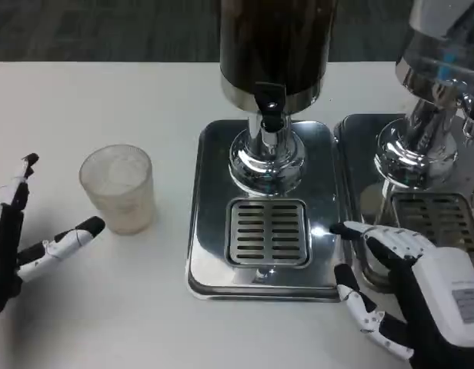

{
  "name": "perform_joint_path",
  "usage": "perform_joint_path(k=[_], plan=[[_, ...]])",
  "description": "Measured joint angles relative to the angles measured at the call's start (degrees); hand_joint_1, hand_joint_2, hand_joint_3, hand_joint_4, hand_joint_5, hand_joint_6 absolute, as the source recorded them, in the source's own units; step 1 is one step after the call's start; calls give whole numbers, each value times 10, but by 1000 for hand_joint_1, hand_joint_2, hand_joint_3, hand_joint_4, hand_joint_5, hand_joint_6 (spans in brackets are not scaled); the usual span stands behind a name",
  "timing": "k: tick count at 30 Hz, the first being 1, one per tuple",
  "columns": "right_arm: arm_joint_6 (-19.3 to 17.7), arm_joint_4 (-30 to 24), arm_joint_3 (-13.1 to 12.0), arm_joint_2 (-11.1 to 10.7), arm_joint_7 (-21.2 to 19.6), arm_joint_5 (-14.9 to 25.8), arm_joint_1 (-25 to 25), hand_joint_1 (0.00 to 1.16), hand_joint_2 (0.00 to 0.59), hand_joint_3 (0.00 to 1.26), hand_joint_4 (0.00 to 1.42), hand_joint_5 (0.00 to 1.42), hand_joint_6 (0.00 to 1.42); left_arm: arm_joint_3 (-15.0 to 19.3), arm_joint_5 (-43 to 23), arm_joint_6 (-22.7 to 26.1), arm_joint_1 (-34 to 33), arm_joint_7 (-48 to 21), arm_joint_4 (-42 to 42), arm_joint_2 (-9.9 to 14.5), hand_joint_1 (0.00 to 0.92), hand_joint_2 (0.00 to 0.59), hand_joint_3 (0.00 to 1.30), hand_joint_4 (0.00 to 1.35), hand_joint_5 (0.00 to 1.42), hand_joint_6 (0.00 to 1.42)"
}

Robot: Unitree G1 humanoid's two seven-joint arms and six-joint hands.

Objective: Grasp the cup under the faucet to collect the drink, then remove the cup.

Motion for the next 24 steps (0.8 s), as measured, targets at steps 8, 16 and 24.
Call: perform_joint_path(k=[8,16,24], plan=[[2,-8,5,13,0,-9,-2,289,476,385,390,356,320,-34,9,-1,-58,25,80,6,186,26,78,107,242,207],[5,-8,11,20,0,-18,0,289,471,395,393,375,321,-67,22,-21,-98,56,140,7,192,30,83,107,248,211],[12,-18,10,24,0,-21,8,289,471,398,405,395,321,-92,22,-67,-130,78,182,7,175,32,74,105,247,215]])
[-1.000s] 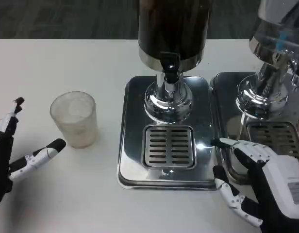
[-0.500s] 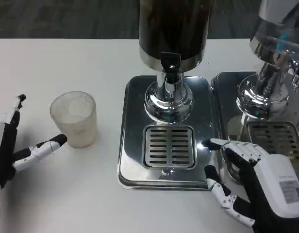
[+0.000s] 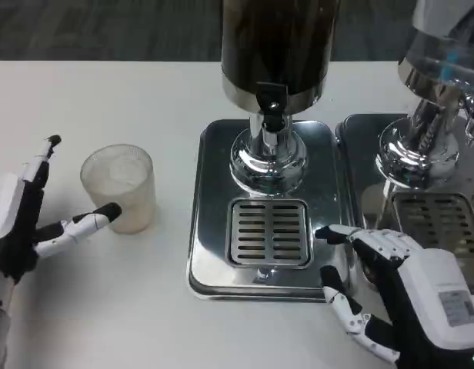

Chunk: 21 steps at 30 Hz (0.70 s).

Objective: Grasp the cup under the faucet to collect the drink, then remove the cup.

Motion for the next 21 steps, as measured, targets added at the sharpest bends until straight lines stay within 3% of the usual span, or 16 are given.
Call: perform_joint_path(k=[21], plan=[[12,-36,-8,-5,8,0,25,289,471,405,411,414,321,-18,-21,-12,-38,-7,57,-42,160,37,67,94,239,219]])
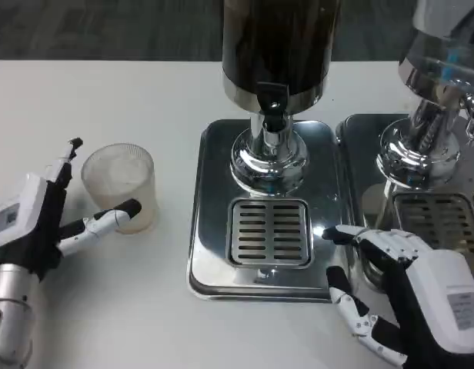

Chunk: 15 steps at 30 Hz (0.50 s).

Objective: Grasp the cup under the faucet to collect the drink, then remove the cup.

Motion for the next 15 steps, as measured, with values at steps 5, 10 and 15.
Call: perform_joint_path(k=[5,10,15], plan=[[3,-5,-4,-1,5,0,5,289,471,406,418,415,321,-2,-2,0,-6,0,4,-6,161,38,63,89,236,219],[4,-18,-8,-3,10,1,12,289,471,406,419,419,321,-2,-5,0,-12,-1,5,-13,161,38,62,86,230,219],[4,-22,-16,-4,14,1,15,289,471,406,420,420,321,-2,-12,1,-14,-13,12,-23,165,47,76,107,251,231]])
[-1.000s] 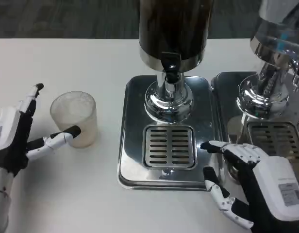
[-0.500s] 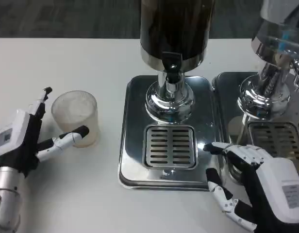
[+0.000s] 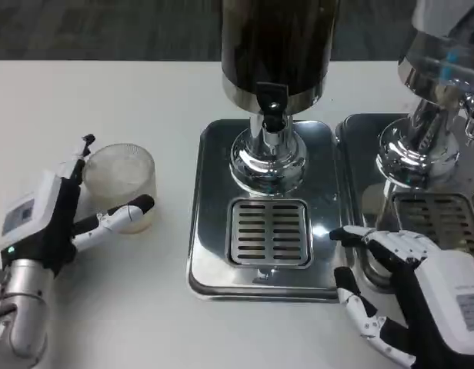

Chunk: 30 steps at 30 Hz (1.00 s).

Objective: Grasp the cup under the faucet to collect the drink, then remove the cup.

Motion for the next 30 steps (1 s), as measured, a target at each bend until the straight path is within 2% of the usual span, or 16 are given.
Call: perform_joint_path(k=[11,12,17,21,23,30], plan=[[0,-9,-9,-1,12,4,9,300,458,411,420,432,321,2,-18,9,-10,-10,5,-28,194,86,175,216,371,345],[0,-11,-11,-2,14,5,9,300,457,411,420,432,321,2,-18,9,-10,-9,5,-30,195,95,191,239,400,384],[0,-18,-14,-3,19,7,12,301,455,411,420,432,321,-2,-12,10,-10,10,5,-33,203,138,298,367,598,755],[0,-20,-17,-4,21,8,13,301,454,409,420,432,321,-8,-2,10,-10,43,5,-34,211,187,453,548,823,1058],[0,-20,-18,-3,23,8,13,302,454,408,420,432,321,-12,8,11,-10,66,5,-35,218,200,504,605,884,1128],[-2,-20,-18,-4,30,11,7,302,454,407,420,432,321,-22,15,15,-9,110,5,-36,224,212,572,691,954,1189]])
